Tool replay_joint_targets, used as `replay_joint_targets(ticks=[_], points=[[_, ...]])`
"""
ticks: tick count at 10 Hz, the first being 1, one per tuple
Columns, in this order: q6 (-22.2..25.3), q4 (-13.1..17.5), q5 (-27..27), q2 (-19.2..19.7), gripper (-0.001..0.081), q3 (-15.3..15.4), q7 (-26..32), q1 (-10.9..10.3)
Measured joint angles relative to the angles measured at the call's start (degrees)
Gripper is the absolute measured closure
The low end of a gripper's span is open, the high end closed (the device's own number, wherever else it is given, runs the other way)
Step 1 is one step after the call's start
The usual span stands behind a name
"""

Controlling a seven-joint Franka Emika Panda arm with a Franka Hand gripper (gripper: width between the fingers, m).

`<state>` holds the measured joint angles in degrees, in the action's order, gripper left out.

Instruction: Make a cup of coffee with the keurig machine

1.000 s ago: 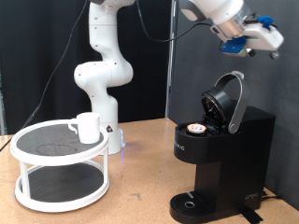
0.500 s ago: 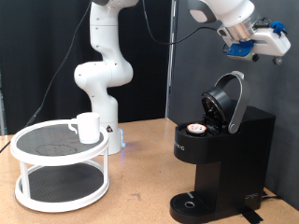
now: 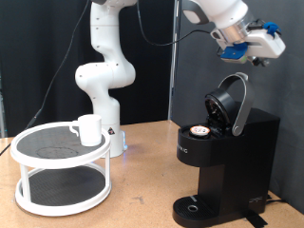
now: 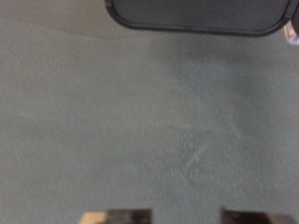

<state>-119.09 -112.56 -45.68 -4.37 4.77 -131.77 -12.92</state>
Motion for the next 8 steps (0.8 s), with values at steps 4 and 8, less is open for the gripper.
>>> replay_joint_targets(ticks=[4, 8], points=[[0.05, -3.57, 1.42, -0.81, 0.0803, -0.97, 0.15, 1.49], [0.27, -5.13, 1.39, -2.74, 0.0806, -2.06, 1.54, 2.50]])
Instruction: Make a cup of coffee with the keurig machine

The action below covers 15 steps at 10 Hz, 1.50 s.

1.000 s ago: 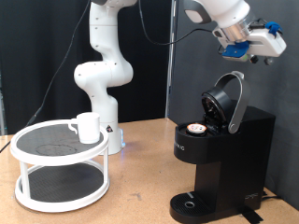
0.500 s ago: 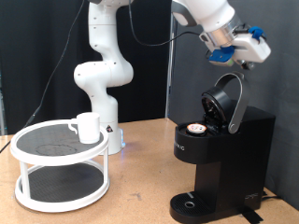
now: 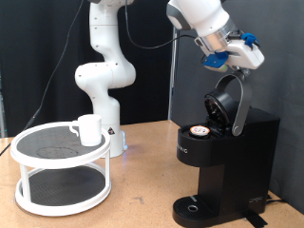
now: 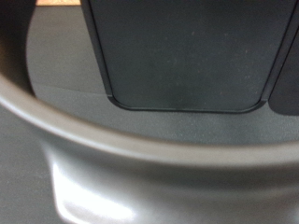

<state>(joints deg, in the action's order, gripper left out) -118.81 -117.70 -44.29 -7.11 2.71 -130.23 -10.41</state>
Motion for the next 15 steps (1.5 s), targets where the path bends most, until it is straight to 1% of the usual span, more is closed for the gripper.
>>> replay_joint_targets(ticks=[3, 5, 8, 10, 12, 14, 15], points=[[1.97, -1.52, 0.59, -2.04, 0.0806, -1.84, 2.56, 1.49], [2.90, -2.39, 2.98, -3.06, 0.0806, -3.00, 2.70, 2.96], [3.03, -3.89, 9.22, -3.53, 0.0806, -4.11, 1.40, 5.63], [2.67, -4.81, 12.60, -3.28, 0.0806, -4.21, -0.50, 6.85], [1.49, -6.39, 15.17, -2.49, 0.0806, -4.37, -0.75, 8.05], [0.25, -7.90, 16.10, -0.82, 0.0806, -4.65, -0.27, 9.00], [-0.70, -8.89, 16.10, 0.12, 0.0806, -4.71, 0.39, 9.12]])
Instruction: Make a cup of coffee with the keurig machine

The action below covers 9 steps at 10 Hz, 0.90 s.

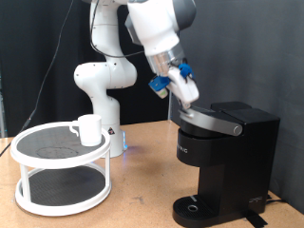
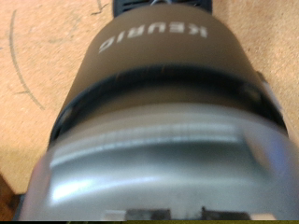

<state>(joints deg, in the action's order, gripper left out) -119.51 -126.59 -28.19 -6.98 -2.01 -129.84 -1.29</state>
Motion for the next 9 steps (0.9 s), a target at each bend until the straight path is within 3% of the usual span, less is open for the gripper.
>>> replay_joint_targets(ticks=[3, 9], points=[[-3.78, -1.72, -0.39, 1.73, 0.0806, -0.33, 1.65, 0.09], [-3.17, -2.18, -5.03, 1.73, 0.0806, -1.40, 7.09, 0.13]])
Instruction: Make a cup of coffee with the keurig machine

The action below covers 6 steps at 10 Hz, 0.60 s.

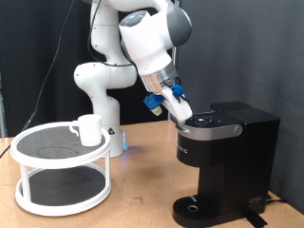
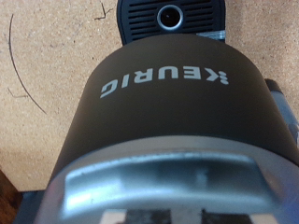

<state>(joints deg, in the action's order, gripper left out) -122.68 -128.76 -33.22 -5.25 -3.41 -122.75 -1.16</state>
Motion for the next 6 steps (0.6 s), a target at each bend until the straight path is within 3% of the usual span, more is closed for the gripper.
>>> replay_joint_targets(ticks=[3, 6], points=[[1.54, -0.11, -3.16, -0.03, 0.0806, -0.81, 3.27, 0.00], [4.91, 0.14, -9.86, -1.75, 0.0806, -1.47, 7.71, -0.01]])
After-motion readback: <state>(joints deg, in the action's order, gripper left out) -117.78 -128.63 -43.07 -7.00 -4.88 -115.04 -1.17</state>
